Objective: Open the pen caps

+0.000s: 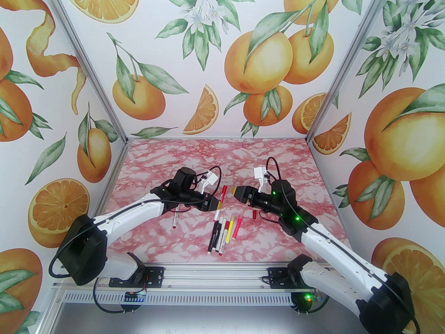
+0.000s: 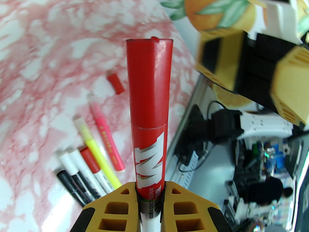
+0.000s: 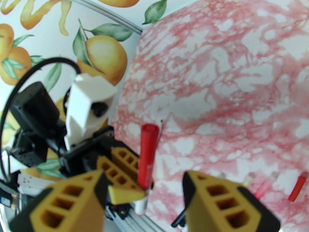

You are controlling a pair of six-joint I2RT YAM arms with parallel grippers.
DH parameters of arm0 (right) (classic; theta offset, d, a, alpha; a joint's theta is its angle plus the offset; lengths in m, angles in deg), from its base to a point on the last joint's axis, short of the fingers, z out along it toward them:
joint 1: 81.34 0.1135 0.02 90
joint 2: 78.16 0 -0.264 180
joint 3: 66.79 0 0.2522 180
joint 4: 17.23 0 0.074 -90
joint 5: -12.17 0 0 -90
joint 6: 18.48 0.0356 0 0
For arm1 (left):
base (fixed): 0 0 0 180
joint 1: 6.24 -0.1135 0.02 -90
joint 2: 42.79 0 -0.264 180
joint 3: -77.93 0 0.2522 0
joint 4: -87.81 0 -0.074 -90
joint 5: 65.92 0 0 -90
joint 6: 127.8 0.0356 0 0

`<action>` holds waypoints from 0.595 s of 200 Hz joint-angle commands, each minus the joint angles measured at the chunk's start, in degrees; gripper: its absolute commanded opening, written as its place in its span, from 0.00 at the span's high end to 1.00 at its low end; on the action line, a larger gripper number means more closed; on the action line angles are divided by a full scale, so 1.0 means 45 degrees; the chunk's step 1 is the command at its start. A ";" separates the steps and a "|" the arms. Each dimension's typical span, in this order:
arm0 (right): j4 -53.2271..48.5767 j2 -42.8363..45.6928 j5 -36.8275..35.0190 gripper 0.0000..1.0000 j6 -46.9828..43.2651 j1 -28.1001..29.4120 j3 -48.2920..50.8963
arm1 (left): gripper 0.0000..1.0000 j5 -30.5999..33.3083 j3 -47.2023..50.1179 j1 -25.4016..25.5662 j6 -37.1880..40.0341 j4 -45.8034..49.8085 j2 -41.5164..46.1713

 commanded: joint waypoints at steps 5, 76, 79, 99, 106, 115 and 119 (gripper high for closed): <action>0.1139 -0.0408 0.0694 0.39 0.0118 0.0084 -0.0388 | 0.94 -0.1592 -0.0794 -0.0067 0.1316 0.0755 -0.0277; 0.1708 -0.1549 0.0692 0.42 0.0328 0.0367 -0.0895 | 0.94 -0.1902 -0.0867 -0.0095 0.1417 0.0587 -0.0535; 0.1732 -0.1629 0.0692 0.42 0.0332 0.0406 -0.0917 | 0.94 -0.1913 -0.0867 -0.0087 0.1402 0.0578 -0.0534; 0.2090 -0.1961 0.0576 0.45 0.0484 0.0538 -0.0944 | 0.94 -0.1884 -0.0944 -0.0106 0.1343 0.0579 -0.0579; 0.2171 -0.2008 0.0447 0.47 0.0537 0.0569 -0.0923 | 0.94 -0.1884 -0.0960 -0.0115 0.1286 0.0543 -0.0598; 0.2272 -0.2000 0.0366 0.50 0.0584 0.0609 -0.0872 | 0.94 -0.1847 -0.0945 -0.0104 0.1189 0.0482 -0.0632; 0.2301 -0.1993 0.0315 0.51 0.0596 0.0615 -0.0850 | 0.94 -0.1825 -0.0945 -0.0115 0.1150 0.0448 -0.0649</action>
